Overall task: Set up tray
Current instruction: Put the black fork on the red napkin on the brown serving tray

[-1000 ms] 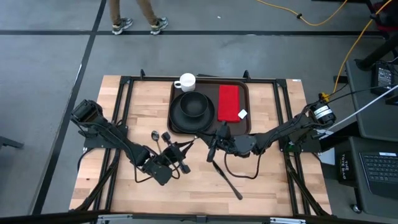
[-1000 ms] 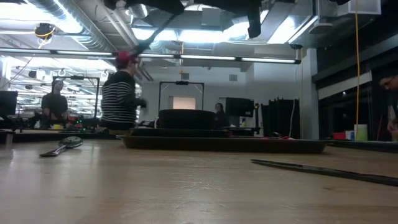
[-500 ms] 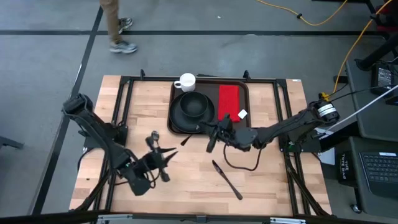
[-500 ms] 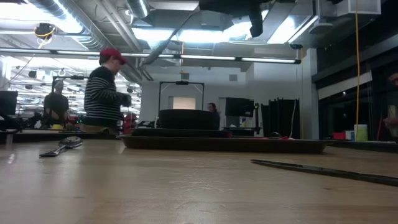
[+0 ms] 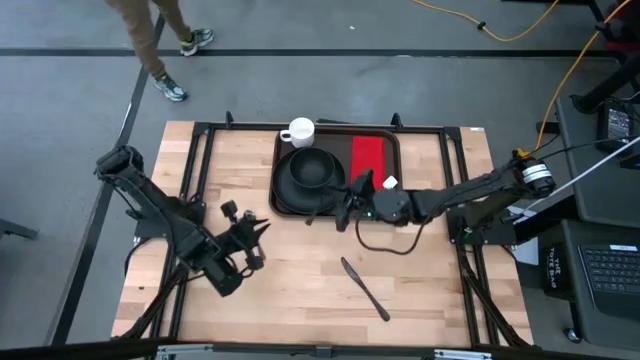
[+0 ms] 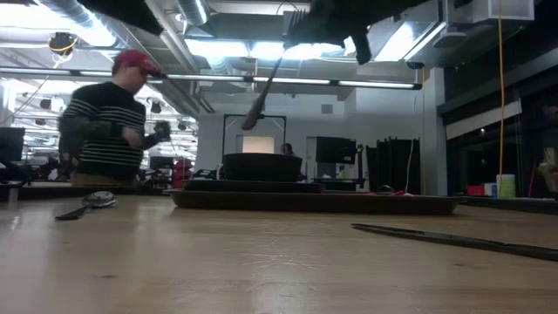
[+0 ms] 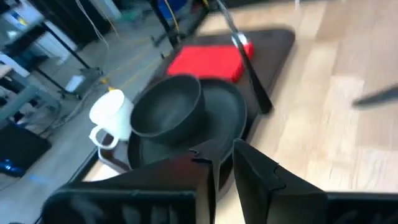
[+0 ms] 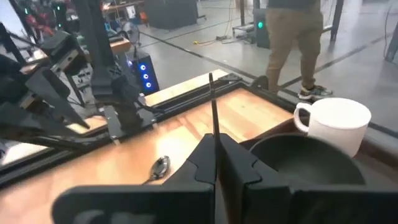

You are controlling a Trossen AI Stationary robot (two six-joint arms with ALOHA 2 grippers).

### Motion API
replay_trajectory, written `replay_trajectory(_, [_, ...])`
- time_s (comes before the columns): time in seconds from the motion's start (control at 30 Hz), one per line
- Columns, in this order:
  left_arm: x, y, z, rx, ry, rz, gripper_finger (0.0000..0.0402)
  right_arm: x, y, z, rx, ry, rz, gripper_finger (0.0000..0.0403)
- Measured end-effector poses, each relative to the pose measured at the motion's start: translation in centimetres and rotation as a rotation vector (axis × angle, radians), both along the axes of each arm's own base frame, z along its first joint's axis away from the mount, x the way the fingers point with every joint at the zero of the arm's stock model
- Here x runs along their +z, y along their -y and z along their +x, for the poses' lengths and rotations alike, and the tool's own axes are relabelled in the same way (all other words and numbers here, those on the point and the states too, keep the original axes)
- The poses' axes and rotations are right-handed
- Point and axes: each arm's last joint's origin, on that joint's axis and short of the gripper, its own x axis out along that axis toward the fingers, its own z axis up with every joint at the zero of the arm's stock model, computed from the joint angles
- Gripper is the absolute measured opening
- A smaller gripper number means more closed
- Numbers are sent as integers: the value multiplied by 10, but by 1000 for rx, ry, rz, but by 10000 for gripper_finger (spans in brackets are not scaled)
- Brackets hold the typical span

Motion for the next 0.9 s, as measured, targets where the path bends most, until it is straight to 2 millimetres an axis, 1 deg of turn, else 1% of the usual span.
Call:
replay_trajectory(0.1, [-4, -8, 9, -13, -71, -17, 25, 0, 15, 3, 41, -17, -13, 6])
replay_trajectory(0.23, [-23, -21, 25, -54, -99, -17, 8, 0, 35, 4, 88, -24, -12, 6])
replay_trajectory(0.3, [-35, -27, 34, -128, -109, -55, 2, 0, 42, 5, 80, -26, -11, 6])
replay_trajectory(0.37, [-45, -32, 43, -241, -101, -99, 2, 0, 46, 5, 82, -25, -6, 6])
replay_trajectory(0.47, [-49, -39, 53, -426, -38, -148, 3, 3, 48, -1, 114, -38, 43, 6])
replay_trajectory(0.53, [-49, -45, 57, -513, -4, -157, 2, 6, 48, -9, 107, -80, 80, 6])
replay_trajectory(0.6, [-48, -52, 57, -552, 23, -161, 1, 11, 49, -20, 97, -115, 114, 6])
replay_trajectory(0.7, [-46, -64, 55, -539, 44, -167, 1, 20, 49, -36, 82, -141, 153, 6])
replay_trajectory(0.8, [-44, -74, 50, -521, 107, -158, 3, 30, 50, -52, 74, -157, 159, 6])
replay_trajectory(0.9, [-39, -83, 45, -604, 207, -169, 1, 39, 55, -67, 52, -159, 176, 6])
